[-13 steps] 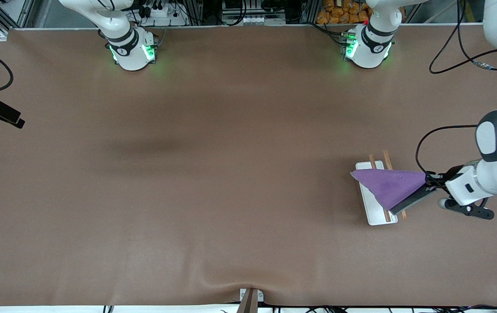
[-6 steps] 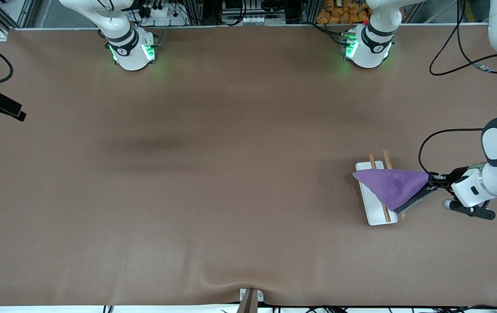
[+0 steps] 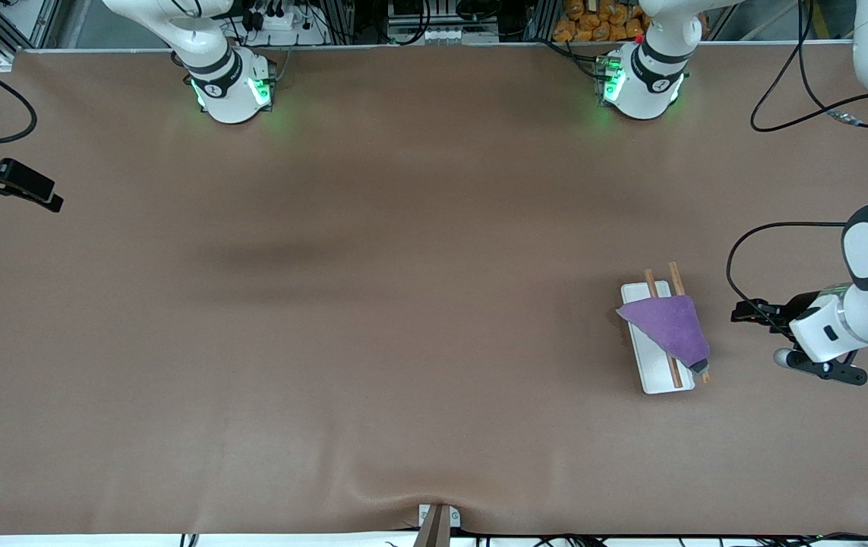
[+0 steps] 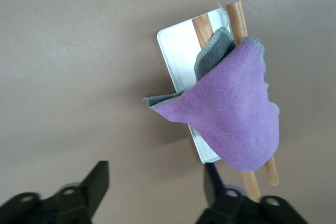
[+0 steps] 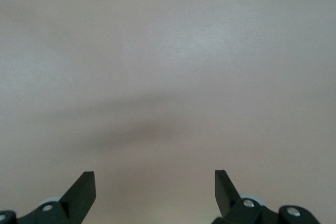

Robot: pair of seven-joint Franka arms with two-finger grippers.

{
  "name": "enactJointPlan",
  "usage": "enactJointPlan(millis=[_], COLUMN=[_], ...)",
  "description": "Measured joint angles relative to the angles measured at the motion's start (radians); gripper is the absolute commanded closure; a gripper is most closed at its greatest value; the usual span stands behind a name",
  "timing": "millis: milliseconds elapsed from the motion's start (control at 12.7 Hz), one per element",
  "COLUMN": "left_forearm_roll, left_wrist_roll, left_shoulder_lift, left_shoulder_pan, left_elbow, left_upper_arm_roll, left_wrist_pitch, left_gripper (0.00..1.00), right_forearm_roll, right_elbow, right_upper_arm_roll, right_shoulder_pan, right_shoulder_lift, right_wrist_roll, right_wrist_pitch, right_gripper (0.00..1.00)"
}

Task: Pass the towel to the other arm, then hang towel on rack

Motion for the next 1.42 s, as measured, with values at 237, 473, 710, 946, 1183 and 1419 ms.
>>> enactJointPlan(millis=[237,473,710,946,1183,1419], left_forearm_roll=[0.0,0.0,0.011,0.024,0.024,0.02], left_wrist_roll=[-0.068,-0.31,-0.398,-0.397,-0.397,-0.398], left_shoulder_lift=[-0.064,-0.179,-0.248,-0.262,-0.31,-0.394], left_shoulder_pan=[-0.005,-0.053,-0.082,-0.065,-0.066,-0.078], left_elbow=[0.024,0.034,0.045,0.097,0.106,0.07], left_upper_arm_roll=[-0.01,-0.033,-0.039,-0.032,-0.034,-0.039], left_wrist_pitch=[-0.083,-0.17,-0.2,-0.267,-0.329,-0.361], left_gripper=[0.0,0.0,0.0,0.0,0.0,0.0], right_forearm_roll=[0.0,0.0,0.0,0.0,0.0,0.0], right_elbow=[0.0,0.001,0.001,0.001,0.001,0.001], right_upper_arm_roll=[0.0,-0.001,-0.001,-0.002,-0.002,-0.003], right_shoulder_pan=[0.0,0.0,0.0,0.0,0.0,-0.001], right_shoulder_lift=[0.0,0.0,0.0,0.0,0.001,0.001], right_wrist_roll=[0.0,0.0,0.0,0.0,0.0,0.0], right_wrist_pitch=[0.001,0.002,0.002,0.002,0.002,0.002], right_gripper=[0.0,0.0,0.0,0.0,0.0,0.0])
